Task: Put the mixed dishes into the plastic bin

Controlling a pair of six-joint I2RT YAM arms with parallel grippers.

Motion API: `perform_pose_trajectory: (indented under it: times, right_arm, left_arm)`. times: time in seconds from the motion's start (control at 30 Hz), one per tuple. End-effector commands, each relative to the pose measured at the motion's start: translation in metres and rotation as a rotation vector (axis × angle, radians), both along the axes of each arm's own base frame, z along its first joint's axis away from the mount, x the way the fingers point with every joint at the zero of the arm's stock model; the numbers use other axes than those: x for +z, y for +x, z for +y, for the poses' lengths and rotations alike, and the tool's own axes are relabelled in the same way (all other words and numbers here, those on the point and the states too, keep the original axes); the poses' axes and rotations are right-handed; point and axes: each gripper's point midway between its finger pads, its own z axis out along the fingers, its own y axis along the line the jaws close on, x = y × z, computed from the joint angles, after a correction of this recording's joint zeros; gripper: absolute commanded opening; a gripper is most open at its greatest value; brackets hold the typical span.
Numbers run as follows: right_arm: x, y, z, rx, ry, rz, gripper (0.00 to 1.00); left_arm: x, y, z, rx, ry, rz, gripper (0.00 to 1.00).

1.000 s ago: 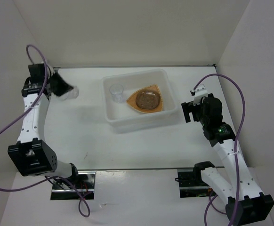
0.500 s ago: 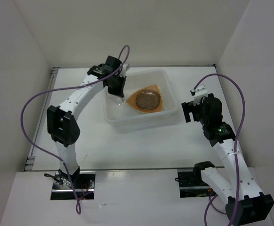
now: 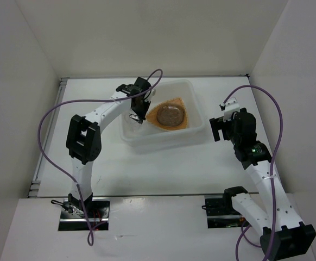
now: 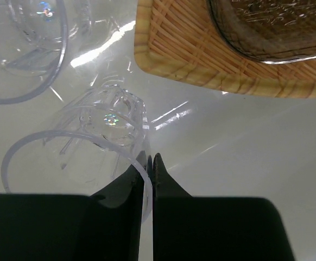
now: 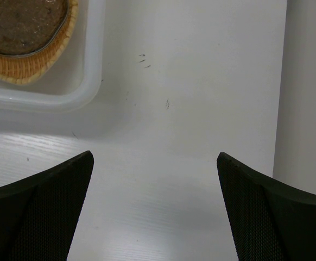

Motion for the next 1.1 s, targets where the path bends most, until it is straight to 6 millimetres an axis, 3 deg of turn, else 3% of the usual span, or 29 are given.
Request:
perform_pose_trajectory:
  times: [0.0, 0.17, 0.23, 0.27, 0.37, 0.4, 0.43, 0.47, 0.5, 0.57, 0.63, 0.73, 0.77, 0.8, 0.83, 0.87, 0.9, 0.97, 1.03, 1.07]
  right_arm:
    - [0.01, 0.005, -0.001, -0.013, 0.003, -0.053, 0.99]
    - [0.008, 0.006, -0.005, -0.036, -0.007, -0.055, 0.99]
    - [0.009, 0.006, -0.006, -0.044, -0.011, -0.055, 0.99]
    - [0.009, 0.006, -0.006, -0.044, -0.011, -0.055, 0.99]
    - [0.013, 0.008, -0.01, -0.071, -0.006, -0.077, 0.99]
    - [0.013, 0.008, -0.012, -0.082, -0.011, -0.078, 0.99]
    - [0.013, 0.008, -0.014, -0.099, -0.009, -0.079, 0.99]
    - [0.013, 0.008, -0.014, -0.099, -0.009, -0.079, 0.99]
    - [0.013, 0.008, -0.014, -0.099, -0.009, -0.079, 0.99]
    - [0.014, 0.005, -0.007, -0.059, 0.006, -0.059, 0.99]
    - [0.023, 0.004, 0.001, 0.009, -0.007, -0.06, 0.99]
    - [0.023, -0.002, 0.014, 0.089, 0.003, -0.048, 0.99]
    - [0.023, -0.002, 0.014, 0.089, 0.003, -0.048, 0.99]
    - [0.023, -0.002, 0.014, 0.089, 0.003, -0.048, 0.99]
    - [0.023, -0.002, 0.014, 0.089, 0.003, -0.048, 0.99]
    - [0.023, -0.001, 0.013, 0.081, -0.001, -0.048, 0.99]
    - [0.023, -0.002, 0.012, 0.081, 0.001, -0.057, 0.99]
    - [0.023, -0.002, 0.012, 0.081, 0.001, -0.057, 0.99]
    - [0.024, -0.002, 0.01, 0.07, -0.003, -0.07, 0.99]
    - [0.022, -0.002, 0.01, 0.07, -0.003, -0.07, 0.99]
  left_arm:
    - [-0.017, 0.004, -0.002, -0.009, 0.019, 0.001, 0.09]
    - [-0.014, 0.007, -0.008, -0.01, 0.0, -0.025, 0.25]
    - [-0.002, 0.009, -0.01, 0.0, -0.021, -0.056, 0.32]
    - [-0.002, 0.01, -0.01, 0.0, -0.021, -0.056, 0.45]
    - [0.027, 0.017, -0.014, 0.045, -0.103, -0.111, 0.73]
    - [0.049, 0.021, -0.008, 0.072, -0.141, -0.151, 0.84]
    - [0.068, 0.022, -0.012, 0.072, -0.183, -0.188, 0.9]
    - [0.104, 0.026, -0.01, 0.084, -0.245, -0.272, 0.95]
    - [0.119, 0.025, -0.01, 0.082, -0.267, -0.313, 1.0]
    - [0.162, 0.026, -0.011, 0.082, -0.334, -0.425, 1.0]
    - [0.213, 0.015, -0.006, 0.073, -0.408, -0.564, 1.0]
    - [0.254, -0.009, 0.018, 0.072, -0.47, -0.746, 1.0]
    - [0.258, -0.017, 0.026, 0.077, -0.467, -0.789, 1.0]
    - [0.282, -0.033, 0.049, 0.113, -0.466, -0.884, 1.0]
    - [0.26, -0.035, 0.063, 0.145, -0.434, -0.892, 1.0]
    - [0.26, -0.042, 0.076, 0.171, -0.413, -0.92, 1.0]
    - [0.272, -0.059, 0.093, 0.199, -0.404, -0.978, 1.0]
    - [0.261, -0.068, 0.125, 0.288, -0.319, -0.996, 1.0]
    - [0.246, -0.086, 0.143, 0.302, -0.255, -1.004, 1.0]
    - [0.25, -0.1, 0.156, 0.328, -0.241, -1.038, 1.0]
